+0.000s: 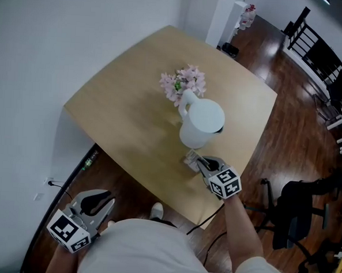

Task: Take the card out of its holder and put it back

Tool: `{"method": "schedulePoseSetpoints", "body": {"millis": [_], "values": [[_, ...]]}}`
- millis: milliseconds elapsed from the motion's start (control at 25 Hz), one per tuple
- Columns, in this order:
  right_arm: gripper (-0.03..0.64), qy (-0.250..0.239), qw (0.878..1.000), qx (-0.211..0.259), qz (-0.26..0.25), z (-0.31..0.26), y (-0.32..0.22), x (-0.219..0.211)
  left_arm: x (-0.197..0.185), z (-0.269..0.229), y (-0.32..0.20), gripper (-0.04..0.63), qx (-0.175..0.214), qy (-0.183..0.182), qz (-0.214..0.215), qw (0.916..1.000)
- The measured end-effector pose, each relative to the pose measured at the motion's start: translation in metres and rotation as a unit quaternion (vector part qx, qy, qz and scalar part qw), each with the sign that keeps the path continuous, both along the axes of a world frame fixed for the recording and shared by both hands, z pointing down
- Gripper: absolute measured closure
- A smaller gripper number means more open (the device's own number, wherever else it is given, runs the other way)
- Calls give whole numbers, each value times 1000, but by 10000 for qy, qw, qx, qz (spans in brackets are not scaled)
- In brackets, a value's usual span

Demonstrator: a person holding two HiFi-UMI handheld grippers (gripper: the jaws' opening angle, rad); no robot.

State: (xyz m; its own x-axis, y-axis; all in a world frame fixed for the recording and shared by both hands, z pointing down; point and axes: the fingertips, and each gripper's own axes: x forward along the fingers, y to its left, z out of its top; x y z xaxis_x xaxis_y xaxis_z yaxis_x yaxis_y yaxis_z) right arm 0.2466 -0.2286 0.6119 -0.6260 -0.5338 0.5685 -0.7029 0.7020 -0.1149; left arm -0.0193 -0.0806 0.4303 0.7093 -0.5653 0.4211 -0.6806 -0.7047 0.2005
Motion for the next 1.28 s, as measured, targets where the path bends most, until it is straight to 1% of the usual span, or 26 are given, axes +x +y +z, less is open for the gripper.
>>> {"method": "schedulePoseSetpoints", "body": {"millis": [200, 360, 680, 840, 1000, 1280], "values": [[595, -157, 9999, -29, -5, -4, -2, 1, -1, 1, -5, 525, -21, 18, -6, 10000], [595, -186, 9998, -11, -19, -12, -2, 2, -2, 3, -4, 525, -46, 44, -14, 10000], [595, 45, 9996, 278, -75, -50, 0, 0, -12, 4, -3, 525, 6, 127, 16, 9999], [595, 143, 9988, 470, 0, -78, 6, -6, -21, 2, 3, 525, 31, 205, 111, 9997], [595, 180, 9977, 641, 117, -103, 23, -24, -37, 4, 10, 524, 23, 268, 328, 9991], [595, 161, 9968, 778, 106, -132, 86, -93, -86, -1, 28, 525, 145, 297, 663, 9973]]}}
